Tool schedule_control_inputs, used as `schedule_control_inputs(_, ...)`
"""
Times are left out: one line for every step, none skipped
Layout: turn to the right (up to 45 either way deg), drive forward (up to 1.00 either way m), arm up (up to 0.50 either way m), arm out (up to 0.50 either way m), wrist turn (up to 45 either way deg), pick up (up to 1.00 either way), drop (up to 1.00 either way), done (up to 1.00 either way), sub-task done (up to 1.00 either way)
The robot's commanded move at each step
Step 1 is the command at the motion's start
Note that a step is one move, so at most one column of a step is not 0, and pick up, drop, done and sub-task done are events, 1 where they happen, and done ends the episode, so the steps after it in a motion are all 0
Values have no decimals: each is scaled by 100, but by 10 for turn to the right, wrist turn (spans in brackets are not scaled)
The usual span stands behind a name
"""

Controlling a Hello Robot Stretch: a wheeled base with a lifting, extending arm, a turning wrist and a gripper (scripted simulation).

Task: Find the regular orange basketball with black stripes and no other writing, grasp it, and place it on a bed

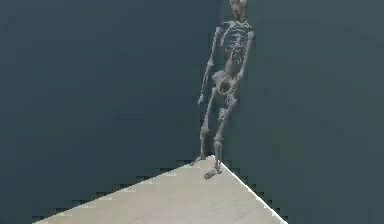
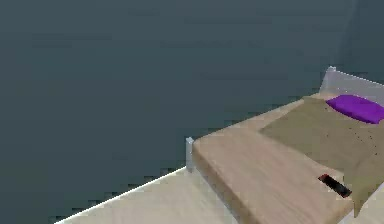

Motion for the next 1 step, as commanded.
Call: schedule_control_inputs(-450, 0, 0, 0, 0, 0, 0, 0, 0)
